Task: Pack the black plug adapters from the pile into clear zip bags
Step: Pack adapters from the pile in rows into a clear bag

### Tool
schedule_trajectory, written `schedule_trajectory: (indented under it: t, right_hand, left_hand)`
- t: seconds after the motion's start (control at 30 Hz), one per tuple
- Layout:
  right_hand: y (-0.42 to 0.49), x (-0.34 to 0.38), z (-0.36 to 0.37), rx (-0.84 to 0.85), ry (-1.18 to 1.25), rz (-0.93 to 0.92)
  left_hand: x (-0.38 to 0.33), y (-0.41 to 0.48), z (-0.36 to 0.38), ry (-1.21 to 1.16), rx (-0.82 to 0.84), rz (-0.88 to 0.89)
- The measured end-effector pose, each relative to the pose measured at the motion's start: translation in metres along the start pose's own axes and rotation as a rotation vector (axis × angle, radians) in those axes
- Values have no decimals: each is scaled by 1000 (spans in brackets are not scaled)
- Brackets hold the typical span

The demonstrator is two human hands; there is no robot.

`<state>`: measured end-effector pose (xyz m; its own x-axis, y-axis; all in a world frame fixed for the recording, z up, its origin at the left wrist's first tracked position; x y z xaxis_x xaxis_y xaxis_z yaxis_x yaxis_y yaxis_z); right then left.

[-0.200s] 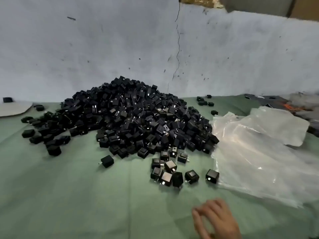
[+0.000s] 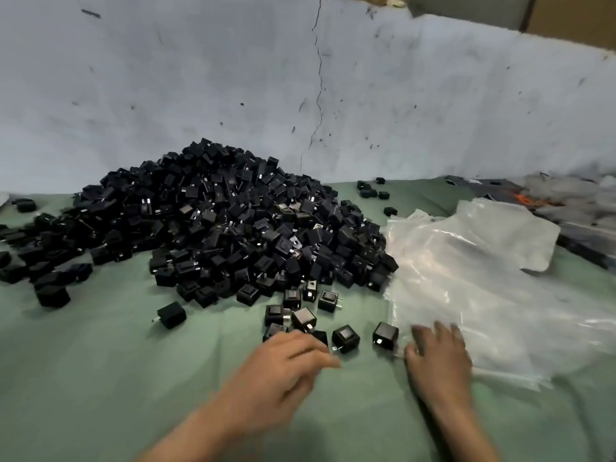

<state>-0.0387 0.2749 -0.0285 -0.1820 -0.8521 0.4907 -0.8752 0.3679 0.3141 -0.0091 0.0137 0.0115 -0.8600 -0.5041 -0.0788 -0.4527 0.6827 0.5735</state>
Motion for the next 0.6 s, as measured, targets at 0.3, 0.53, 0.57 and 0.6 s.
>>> schedule_trajectory:
  t: [0.3, 0.53, 0.57, 0.6]
  right_hand:
    - [2, -12, 3, -231, -99, 110]
    - [26, -8, -17, -96, -114, 317]
    - [22, 2, -26, -207, -23, 282]
    - [18, 11, -35, -334, 74, 227]
  left_hand:
    - [48, -12, 36, -211, -204, -371]
    - [50, -11, 38, -222, -216, -435]
    - [51, -10, 39, -229, -222, -446]
    - [51, -8, 39, -236, -235, -453]
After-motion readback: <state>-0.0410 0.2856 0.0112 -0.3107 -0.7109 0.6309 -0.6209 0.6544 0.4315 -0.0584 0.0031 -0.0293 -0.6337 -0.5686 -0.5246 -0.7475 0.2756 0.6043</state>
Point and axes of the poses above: each hand's wrist, its own y-axis towards the middle knuckle, its own z-axis out of the palm, x = y × z, the point moved 2 cm from there along y, towards the middle knuckle, and after that the axes turned 8 degrees about y, right-handed, at the moved point
